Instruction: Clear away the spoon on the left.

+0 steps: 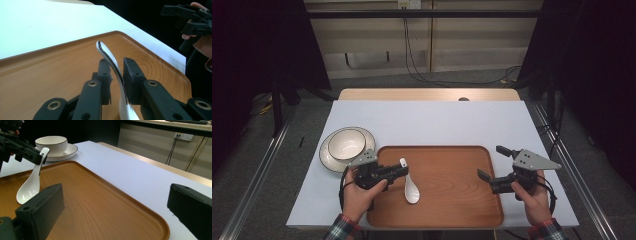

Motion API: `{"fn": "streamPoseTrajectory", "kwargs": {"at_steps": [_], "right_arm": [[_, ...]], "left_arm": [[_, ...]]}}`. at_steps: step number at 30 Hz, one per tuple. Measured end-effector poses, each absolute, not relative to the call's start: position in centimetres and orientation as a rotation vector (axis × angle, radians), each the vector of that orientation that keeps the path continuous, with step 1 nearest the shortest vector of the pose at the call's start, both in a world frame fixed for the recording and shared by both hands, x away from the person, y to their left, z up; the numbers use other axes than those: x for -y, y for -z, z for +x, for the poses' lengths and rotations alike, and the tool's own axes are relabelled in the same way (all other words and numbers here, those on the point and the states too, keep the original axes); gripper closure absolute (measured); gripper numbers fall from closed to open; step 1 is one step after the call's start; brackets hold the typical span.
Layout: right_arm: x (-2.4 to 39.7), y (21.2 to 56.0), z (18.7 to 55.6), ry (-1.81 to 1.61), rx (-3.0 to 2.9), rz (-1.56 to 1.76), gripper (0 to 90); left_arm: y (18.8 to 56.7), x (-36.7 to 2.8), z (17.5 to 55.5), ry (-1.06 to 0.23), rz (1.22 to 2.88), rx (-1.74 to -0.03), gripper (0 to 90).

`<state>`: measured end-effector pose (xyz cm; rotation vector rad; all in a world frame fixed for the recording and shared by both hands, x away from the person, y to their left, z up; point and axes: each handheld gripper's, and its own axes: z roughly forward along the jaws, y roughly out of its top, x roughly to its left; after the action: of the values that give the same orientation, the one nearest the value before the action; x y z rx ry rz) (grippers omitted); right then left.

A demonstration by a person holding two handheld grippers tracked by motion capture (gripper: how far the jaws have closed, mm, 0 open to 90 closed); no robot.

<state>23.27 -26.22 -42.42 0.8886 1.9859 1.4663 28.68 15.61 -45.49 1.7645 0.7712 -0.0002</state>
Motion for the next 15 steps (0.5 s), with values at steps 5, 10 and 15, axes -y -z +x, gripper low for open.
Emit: {"fn": "streamPoseTrajectory", "kwargs": {"at_steps": [5,10,15], "right_arm": [[26.22,42.43,23.27,-1.467,-1.987,0.887,0.4],[26.2,42.45,23.27,-1.46,-1.983,0.891,0.4],[26.15,42.48,23.28,-1.46,-1.986,0.884,0.4]], "left_arm": [[45.59,-15.61,28.76,-0.014,1.771,-0.777,75.6],[45.59,-15.54,28.76,-0.037,1.786,-0.774,74.7],[45.69,-15.47,28.8,-0.05,1.796,-0.774,73.5]]}}
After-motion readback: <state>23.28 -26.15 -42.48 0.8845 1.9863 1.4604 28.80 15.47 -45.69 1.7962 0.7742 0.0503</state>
